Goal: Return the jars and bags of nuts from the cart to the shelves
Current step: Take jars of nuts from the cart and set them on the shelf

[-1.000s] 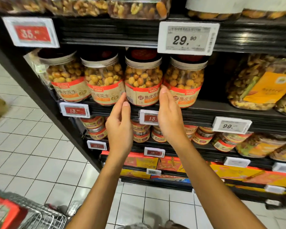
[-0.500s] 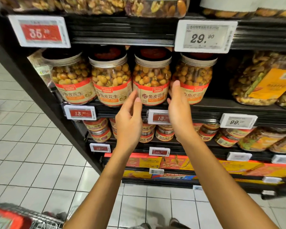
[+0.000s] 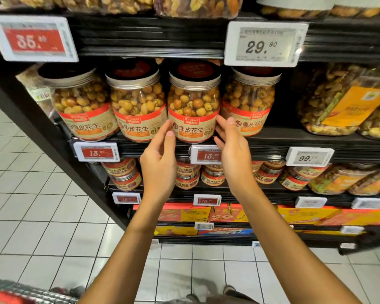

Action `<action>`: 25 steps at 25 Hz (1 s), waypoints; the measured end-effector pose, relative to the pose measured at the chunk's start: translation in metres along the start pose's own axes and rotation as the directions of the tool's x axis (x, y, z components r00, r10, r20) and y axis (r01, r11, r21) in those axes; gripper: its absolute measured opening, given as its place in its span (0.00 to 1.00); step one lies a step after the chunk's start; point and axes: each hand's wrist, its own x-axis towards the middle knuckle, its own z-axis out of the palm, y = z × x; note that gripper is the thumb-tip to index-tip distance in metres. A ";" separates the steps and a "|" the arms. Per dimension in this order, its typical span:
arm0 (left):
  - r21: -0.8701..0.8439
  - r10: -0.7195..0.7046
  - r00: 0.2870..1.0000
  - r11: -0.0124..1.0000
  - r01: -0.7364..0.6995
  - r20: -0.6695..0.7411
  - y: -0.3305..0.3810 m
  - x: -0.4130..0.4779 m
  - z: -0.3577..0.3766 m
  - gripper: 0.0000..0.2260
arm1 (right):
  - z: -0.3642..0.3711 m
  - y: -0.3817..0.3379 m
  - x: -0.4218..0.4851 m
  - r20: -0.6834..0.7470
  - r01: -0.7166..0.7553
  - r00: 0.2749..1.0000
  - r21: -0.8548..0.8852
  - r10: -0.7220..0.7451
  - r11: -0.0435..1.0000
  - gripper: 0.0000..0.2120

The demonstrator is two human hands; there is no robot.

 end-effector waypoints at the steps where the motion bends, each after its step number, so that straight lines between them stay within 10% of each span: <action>1: 0.014 -0.002 1.000 1.000 0.002 0.000 0.001 0.002 -0.002 0.17 | -0.005 -0.001 -0.001 0.007 0.006 1.000 -0.001 -0.006 1.000 0.23; 6: -0.016 0.127 0.990 0.992 -0.128 -0.056 0.019 -0.028 0.022 0.17 | -0.076 -0.013 0.026 -0.380 0.093 0.923 0.070 -0.060 0.993 0.23; 10: -0.001 0.005 0.972 1.000 -0.005 0.234 0.027 -0.031 0.088 0.22 | -0.098 -0.007 0.068 -0.182 -0.094 0.977 0.079 0.107 0.992 0.24; 25: 0.075 -0.028 0.997 0.997 0.023 0.066 0.032 -0.050 0.106 0.28 | -0.118 0.000 0.055 -0.005 -0.090 0.996 0.089 0.091 0.992 0.23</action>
